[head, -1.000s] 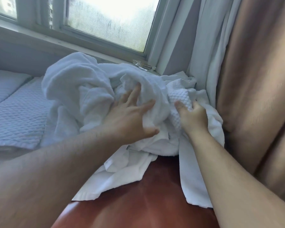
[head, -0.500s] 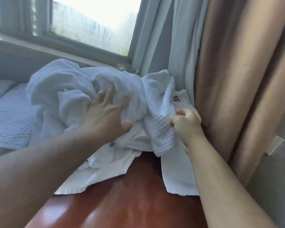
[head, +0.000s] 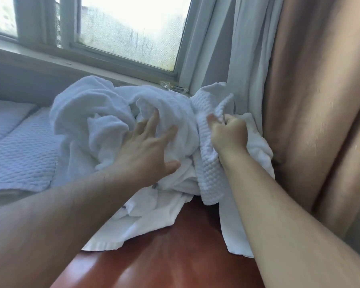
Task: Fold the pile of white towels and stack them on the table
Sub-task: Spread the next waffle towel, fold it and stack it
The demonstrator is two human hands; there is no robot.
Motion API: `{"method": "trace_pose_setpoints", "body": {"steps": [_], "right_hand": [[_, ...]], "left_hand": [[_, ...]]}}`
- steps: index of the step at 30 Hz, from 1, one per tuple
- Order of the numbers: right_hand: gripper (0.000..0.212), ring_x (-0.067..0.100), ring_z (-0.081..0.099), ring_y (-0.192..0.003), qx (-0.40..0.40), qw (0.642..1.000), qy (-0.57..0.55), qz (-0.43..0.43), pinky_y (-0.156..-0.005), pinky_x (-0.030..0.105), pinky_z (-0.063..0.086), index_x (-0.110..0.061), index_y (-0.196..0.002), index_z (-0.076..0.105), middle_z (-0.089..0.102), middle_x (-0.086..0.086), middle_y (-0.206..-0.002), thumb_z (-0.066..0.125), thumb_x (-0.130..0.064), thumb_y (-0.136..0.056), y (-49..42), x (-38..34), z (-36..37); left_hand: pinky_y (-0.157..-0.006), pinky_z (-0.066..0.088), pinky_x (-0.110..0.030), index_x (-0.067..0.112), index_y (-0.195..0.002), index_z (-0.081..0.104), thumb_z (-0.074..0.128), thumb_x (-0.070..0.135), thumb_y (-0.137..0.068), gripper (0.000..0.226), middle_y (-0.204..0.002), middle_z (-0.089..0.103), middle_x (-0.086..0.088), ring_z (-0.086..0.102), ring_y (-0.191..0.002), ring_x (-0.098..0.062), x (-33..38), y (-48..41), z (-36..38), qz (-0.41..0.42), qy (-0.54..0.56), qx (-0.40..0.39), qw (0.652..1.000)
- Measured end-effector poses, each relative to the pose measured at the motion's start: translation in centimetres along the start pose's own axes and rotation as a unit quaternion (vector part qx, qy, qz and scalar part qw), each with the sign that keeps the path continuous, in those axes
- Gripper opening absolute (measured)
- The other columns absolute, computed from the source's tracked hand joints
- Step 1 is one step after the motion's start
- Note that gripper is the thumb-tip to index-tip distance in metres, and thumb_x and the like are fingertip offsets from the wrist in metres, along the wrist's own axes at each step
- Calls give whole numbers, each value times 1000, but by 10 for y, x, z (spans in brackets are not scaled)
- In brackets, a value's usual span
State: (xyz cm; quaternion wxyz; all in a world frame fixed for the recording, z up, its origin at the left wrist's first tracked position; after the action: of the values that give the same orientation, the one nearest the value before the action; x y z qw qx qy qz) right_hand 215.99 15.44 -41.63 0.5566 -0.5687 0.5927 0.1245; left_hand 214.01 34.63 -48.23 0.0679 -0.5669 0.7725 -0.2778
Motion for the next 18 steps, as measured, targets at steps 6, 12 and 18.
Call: {"method": "trace_pose_setpoints", "body": {"steps": [6, 12, 18], "right_hand": [[16, 6, 64, -67, 46, 910, -410, -31, -61, 28, 56, -29, -91, 78, 71, -9, -77, 63, -34, -96, 43, -25, -45], [21, 29, 71, -96, 69, 948, -169, 259, -90, 49, 58, -12, -101, 70, 74, 8, -107, 56, -24, -89, 57, 41, -54], [98, 23, 50, -131, 75, 992, 100, -25, -104, 38, 42, -21, -150, 34, 52, 1, -139, 71, -68, -73, 12, -12, -33]], "left_hand": [[-115, 28, -50, 52, -153, 12, 57, 79, -74, 95, -164, -6, 0, 9, -146, -29, -9, -3, -6, -24, 20, -13, 999], [-113, 31, -47, 52, -153, 9, 54, 79, -72, 96, -165, -9, 5, 9, -145, -27, -9, 5, -9, -11, 47, -43, 998], [-113, 29, -48, 56, -149, 3, 41, 87, -56, 106, -165, -15, 9, 7, -144, -23, -10, 8, -5, -13, 54, -51, 997]]}}
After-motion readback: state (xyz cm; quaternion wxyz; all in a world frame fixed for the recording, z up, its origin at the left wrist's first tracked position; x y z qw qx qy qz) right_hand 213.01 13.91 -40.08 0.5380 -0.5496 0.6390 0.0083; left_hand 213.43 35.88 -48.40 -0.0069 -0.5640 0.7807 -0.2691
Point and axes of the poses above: each hand's wrist, its own y-axis away from the middle knuckle, its own z-axis out of the palm, x = y × z, the point moved 5 cm from there along -y, towards the middle knuckle
